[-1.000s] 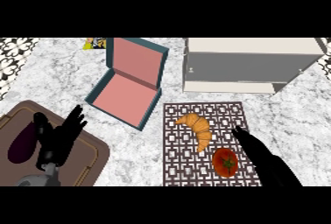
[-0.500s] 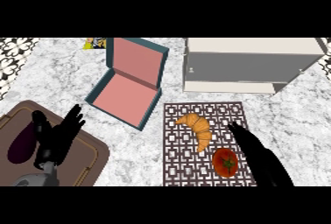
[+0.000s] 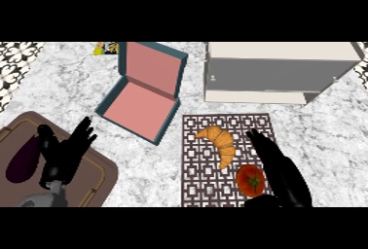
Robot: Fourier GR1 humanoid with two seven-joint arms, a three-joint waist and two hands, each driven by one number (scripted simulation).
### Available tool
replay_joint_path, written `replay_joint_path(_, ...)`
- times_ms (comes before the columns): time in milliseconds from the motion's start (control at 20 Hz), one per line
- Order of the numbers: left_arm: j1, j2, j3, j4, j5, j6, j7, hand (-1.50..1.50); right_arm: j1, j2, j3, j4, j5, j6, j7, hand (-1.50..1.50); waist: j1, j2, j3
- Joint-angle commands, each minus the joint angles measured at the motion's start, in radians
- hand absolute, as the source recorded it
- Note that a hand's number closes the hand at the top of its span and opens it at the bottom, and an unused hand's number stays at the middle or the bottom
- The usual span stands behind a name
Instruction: Pick the tomato from the placemat and place it in the tiered shelf
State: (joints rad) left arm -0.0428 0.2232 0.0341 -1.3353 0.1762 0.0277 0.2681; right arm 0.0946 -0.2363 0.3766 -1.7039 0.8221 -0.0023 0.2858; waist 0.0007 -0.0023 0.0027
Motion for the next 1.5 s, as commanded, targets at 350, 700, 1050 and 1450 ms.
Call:
replay_joint_path(350, -0.033, -0.050, 0.024, 0.021, -0.055, 0.013, 0.018, 0.00, -0.030, 0.064, -0.030, 0.104, 0.031, -0.014, -0.133, -1.50, -0.002, 0.002, -0.003)
replay_joint_path(700, 0.027, -0.007, 0.051, -0.041, -0.011, -0.047, 0.036, 0.00, -0.038, 0.051, 0.084, 0.127, 0.085, 0.056, -0.191, 1.50, -0.001, 0.002, -0.003)
replay_joint_path(1050, -0.024, -0.012, 0.059, 0.022, -0.039, -0.048, 0.002, 0.00, 0.070, 0.080, 0.166, 0.046, 0.143, -0.070, -0.266, 1.50, -0.006, 0.001, -0.003)
replay_joint_path(1450, 0.006, -0.029, 0.039, -0.042, -0.043, -0.051, 0.036, 0.00, -0.195, 0.232, 0.132, 0.011, 0.028, 0.188, 0.232, 1.50, 0.010, 0.002, -0.003)
